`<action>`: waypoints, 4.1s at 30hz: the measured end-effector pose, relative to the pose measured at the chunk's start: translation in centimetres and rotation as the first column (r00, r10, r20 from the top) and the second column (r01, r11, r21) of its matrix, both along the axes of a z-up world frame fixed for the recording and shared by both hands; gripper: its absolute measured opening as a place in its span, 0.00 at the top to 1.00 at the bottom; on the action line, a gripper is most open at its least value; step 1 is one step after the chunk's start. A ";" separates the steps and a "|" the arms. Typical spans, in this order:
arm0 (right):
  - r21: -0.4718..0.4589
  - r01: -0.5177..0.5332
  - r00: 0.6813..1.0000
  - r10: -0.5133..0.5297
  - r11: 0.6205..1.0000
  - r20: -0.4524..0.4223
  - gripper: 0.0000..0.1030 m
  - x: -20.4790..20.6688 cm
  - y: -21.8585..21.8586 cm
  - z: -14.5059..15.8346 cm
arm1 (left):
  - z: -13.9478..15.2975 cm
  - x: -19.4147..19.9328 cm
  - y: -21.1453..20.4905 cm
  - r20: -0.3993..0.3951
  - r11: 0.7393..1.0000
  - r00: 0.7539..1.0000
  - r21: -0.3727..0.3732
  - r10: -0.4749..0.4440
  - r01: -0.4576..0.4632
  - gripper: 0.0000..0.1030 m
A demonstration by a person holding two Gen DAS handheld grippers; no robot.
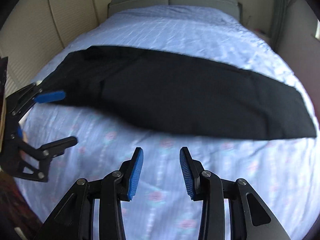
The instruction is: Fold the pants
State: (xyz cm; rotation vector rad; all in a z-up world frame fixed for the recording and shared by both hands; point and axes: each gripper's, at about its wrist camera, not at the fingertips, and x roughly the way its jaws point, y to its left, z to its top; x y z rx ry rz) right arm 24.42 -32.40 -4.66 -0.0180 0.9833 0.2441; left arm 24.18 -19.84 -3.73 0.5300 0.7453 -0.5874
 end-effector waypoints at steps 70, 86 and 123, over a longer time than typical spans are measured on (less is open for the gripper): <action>0.110 -0.457 0.889 0.449 0.883 0.089 0.59 10.3 13.6 0.3 | -0.4 14.1 7.5 -0.304 0.962 0.951 -0.237 0.058 -0.135 0.95; 0.013 -0.478 0.872 0.473 0.878 0.125 0.59 9.7 14.9 2.0 | 0.9 12.1 8.6 -0.283 0.954 0.958 -0.276 0.036 -0.118 0.96; 0.077 -0.394 0.919 0.389 0.916 0.069 0.59 11.2 16.2 -0.1 | 2.2 9.0 10.9 -0.274 0.949 0.961 -0.299 0.020 -0.105 0.97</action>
